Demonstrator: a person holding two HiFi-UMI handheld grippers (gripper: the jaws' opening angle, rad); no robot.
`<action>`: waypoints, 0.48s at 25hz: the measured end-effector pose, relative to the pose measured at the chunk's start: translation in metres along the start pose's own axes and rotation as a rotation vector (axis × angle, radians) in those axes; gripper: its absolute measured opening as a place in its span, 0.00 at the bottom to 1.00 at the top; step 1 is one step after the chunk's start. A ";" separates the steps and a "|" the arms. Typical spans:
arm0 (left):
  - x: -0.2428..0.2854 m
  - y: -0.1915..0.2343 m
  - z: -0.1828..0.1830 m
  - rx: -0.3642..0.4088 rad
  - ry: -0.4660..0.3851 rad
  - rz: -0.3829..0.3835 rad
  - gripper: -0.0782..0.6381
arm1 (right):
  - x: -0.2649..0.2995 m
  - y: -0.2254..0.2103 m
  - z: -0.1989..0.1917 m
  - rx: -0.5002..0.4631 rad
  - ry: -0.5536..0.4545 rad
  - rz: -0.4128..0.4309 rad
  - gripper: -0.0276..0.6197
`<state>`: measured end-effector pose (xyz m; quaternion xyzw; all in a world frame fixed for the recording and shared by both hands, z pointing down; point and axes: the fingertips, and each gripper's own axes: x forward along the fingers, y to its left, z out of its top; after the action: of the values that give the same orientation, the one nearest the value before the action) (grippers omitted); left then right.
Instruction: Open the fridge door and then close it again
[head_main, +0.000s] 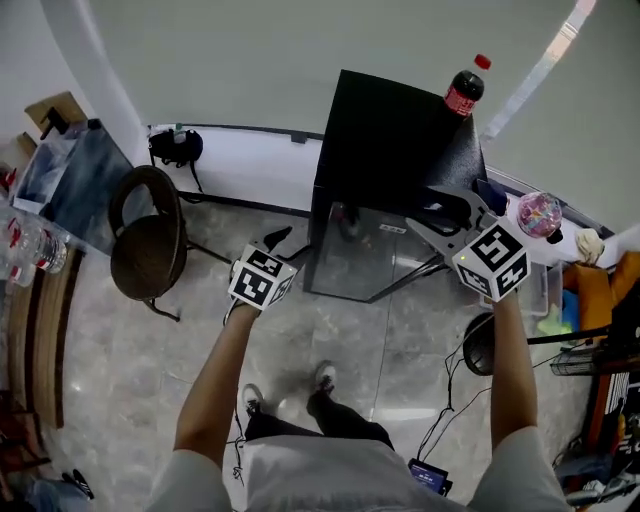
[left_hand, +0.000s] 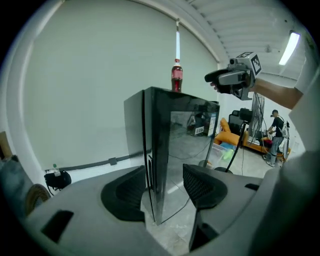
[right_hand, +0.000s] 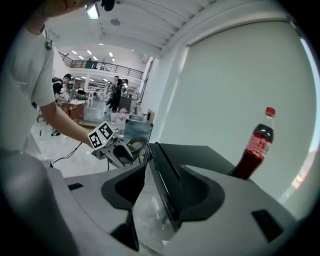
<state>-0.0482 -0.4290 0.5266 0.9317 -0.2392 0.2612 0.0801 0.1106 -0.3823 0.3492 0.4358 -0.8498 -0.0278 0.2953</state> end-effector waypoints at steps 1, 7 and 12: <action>0.006 0.003 -0.003 -0.017 0.004 0.002 0.43 | 0.010 -0.001 -0.001 -0.034 0.021 0.030 0.37; 0.044 0.017 -0.024 -0.080 0.033 0.003 0.42 | 0.053 -0.003 -0.021 -0.177 0.144 0.163 0.38; 0.073 0.020 -0.035 -0.094 0.046 -0.008 0.38 | 0.067 0.003 -0.037 -0.255 0.215 0.248 0.38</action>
<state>-0.0193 -0.4666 0.5946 0.9217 -0.2456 0.2705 0.1301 0.0982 -0.4236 0.4130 0.2873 -0.8502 -0.0517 0.4382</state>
